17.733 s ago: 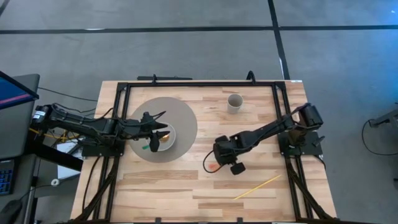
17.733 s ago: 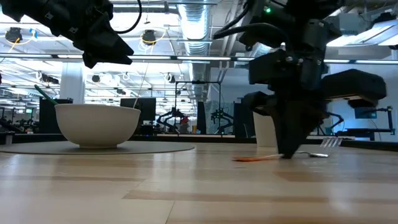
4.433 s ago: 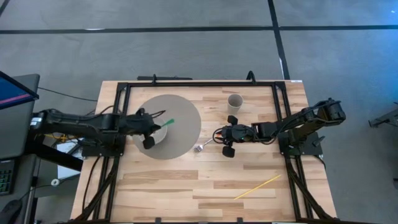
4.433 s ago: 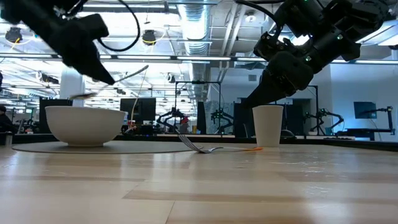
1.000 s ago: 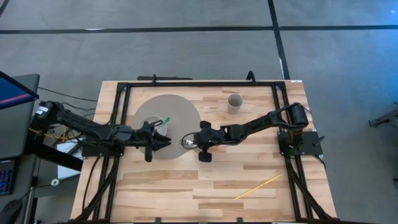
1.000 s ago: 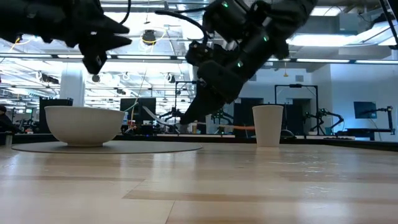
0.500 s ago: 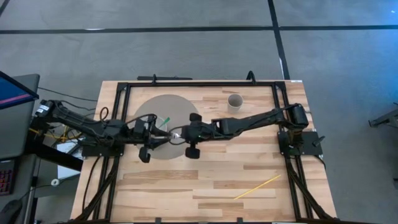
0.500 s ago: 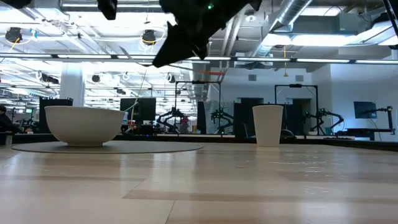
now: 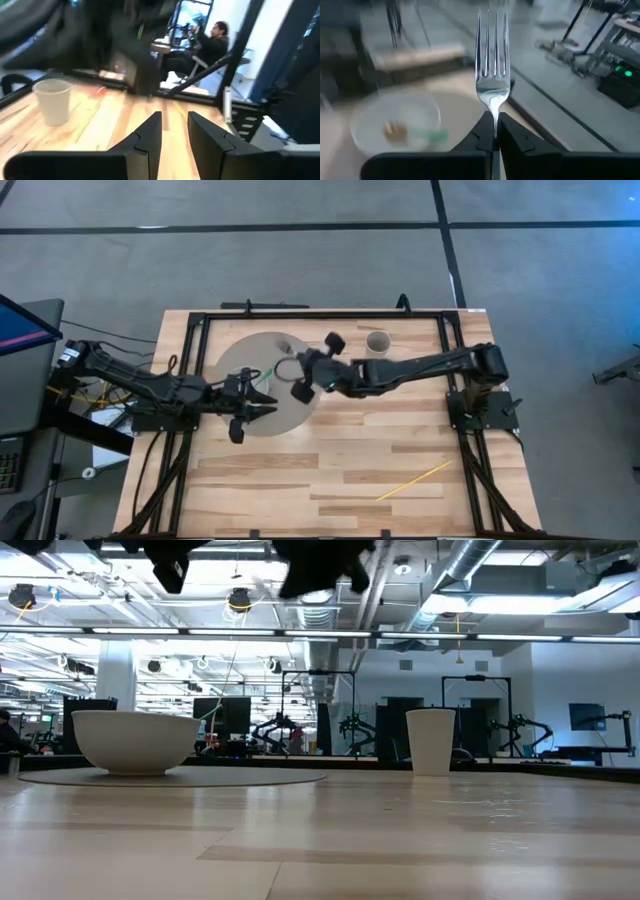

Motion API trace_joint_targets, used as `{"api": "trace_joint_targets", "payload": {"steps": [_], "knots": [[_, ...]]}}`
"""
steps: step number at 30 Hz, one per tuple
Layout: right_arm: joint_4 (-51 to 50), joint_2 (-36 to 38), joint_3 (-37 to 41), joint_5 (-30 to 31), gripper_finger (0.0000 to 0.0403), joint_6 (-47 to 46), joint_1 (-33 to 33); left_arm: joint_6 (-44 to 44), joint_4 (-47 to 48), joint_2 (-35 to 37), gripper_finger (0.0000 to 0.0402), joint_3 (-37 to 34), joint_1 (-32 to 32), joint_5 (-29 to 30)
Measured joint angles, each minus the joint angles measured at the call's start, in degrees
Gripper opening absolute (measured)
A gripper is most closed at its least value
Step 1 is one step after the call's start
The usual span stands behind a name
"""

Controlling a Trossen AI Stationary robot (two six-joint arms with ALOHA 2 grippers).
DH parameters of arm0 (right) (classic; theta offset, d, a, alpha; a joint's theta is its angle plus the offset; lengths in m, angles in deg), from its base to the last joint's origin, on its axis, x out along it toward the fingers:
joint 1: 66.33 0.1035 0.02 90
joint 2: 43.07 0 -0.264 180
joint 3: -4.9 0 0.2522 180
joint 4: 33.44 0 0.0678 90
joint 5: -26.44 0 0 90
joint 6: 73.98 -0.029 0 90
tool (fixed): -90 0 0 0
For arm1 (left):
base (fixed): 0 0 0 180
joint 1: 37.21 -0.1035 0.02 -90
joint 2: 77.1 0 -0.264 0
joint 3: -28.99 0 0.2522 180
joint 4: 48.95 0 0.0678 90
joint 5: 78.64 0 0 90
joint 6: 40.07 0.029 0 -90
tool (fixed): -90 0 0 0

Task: Pick & Place Utensil
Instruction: Put the orange fork into the bowl

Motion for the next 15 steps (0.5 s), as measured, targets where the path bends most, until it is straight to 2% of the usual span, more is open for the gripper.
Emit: {"api": "trace_joint_targets", "payload": {"steps": [3, 8, 15], "knots": [[7.1, 2.6, 0.0, -2.6, 0.0010, 0.7, 0.0, -0.1, 0.1, -1.6, 0.0095, 0.0, 0.0, 3.3], [16.3, 4.4, -0.1, -15.2, 0.0009, 0.8, 0.1, -0.1, -0.9, -5.4, 0.0095, 0.0, -0.1, 10.3], [19.9, 1.1, 0.2, -24.2, 0.0010, 1.0, -0.1, 5.9, -12.3, -9.8, 0.0098, 0.0, -0.1, 12.7]]}}
